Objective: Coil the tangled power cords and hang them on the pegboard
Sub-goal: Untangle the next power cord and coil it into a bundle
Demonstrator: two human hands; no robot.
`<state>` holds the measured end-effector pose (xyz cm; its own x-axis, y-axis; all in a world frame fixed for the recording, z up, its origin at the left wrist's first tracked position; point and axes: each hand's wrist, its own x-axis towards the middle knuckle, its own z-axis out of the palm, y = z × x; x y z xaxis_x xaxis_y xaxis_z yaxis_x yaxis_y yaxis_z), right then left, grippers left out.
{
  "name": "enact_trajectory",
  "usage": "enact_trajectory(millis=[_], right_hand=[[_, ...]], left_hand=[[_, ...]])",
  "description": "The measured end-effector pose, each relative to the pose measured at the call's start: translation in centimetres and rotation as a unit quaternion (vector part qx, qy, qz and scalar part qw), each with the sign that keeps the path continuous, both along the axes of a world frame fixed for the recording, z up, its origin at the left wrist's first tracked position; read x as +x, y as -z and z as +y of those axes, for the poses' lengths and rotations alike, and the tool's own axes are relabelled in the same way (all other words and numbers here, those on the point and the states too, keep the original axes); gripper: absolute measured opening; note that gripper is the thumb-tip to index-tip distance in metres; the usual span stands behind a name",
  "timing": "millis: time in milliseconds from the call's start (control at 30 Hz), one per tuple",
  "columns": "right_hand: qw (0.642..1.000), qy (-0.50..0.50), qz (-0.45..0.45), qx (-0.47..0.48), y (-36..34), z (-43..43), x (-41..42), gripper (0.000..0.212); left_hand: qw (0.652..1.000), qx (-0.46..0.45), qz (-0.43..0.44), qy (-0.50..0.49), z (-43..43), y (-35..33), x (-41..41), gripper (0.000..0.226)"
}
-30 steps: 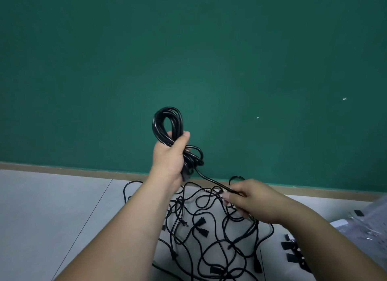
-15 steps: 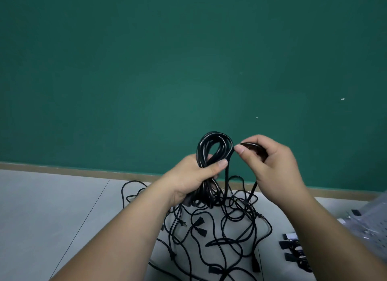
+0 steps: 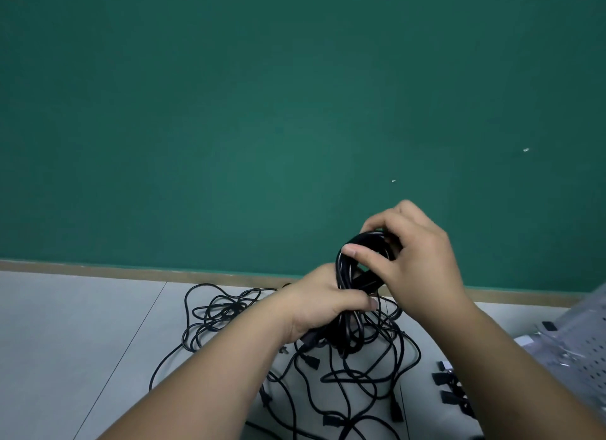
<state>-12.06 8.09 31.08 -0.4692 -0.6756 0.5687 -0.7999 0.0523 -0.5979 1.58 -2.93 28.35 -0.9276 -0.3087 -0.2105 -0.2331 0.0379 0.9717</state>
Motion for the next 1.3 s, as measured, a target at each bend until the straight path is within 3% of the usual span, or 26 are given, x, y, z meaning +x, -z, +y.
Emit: enact_trajectory(millis=[100,167,300,433,500,600,800,867,967,1100,1200,1300], right_hand=[[0.997,0.029,-0.067,0.004,-0.1,0.0,-0.6,0.034],[0.985,0.021,-0.170,-0.004,0.1,0.0,-1.2,0.026],[0.938,-0.055,-0.340,0.023,0.7,0.6,-2.4,0.005],[0.942,-0.055,-0.332,0.005,0.3,0.8,-1.4,0.006],[0.943,-0.054,-0.328,-0.021,0.0,0.4,-0.5,0.005],[0.928,-0.041,-0.366,-0.055,0.3,-0.2,0.3,0.006],[0.900,-0.043,-0.429,-0.057,0.3,-0.2,0.9,0.004],[0.915,-0.043,-0.399,-0.043,0.4,-0.3,1.0,0.015],[0.980,-0.009,-0.196,-0.007,0.3,-0.4,1.4,0.045],[0.995,-0.031,-0.049,0.083,0.6,-0.7,2.7,0.040],[0.995,-0.001,-0.059,0.079,1.3,-0.9,2.5,0.027],[0.990,-0.009,-0.136,0.031,1.3,-1.1,1.8,0.019]], left_hand=[[0.998,0.054,0.004,-0.030,0.1,0.3,-0.2,0.011],[0.992,0.113,0.025,-0.043,0.0,0.4,-0.3,0.019],[0.979,0.174,0.068,-0.086,-0.9,0.3,-0.2,0.012],[0.986,0.106,0.067,-0.112,-0.9,0.4,-0.3,0.022],[0.988,0.072,0.083,-0.112,-0.7,0.5,-0.5,0.016],[0.987,0.040,0.112,-0.111,-0.4,0.6,-0.5,0.020],[0.988,0.039,0.097,-0.115,-0.6,0.6,-0.2,0.022],[0.988,0.063,0.089,-0.111,-0.6,0.8,-0.2,0.017],[0.985,0.110,0.069,-0.110,-0.1,1.0,-0.4,0.007],[0.995,-0.041,0.067,-0.069,1.1,0.5,-1.2,0.018],[0.989,-0.122,0.055,-0.055,1.5,0.9,-1.3,0.019],[0.987,-0.129,0.044,-0.082,1.5,1.5,-1.4,0.013]])
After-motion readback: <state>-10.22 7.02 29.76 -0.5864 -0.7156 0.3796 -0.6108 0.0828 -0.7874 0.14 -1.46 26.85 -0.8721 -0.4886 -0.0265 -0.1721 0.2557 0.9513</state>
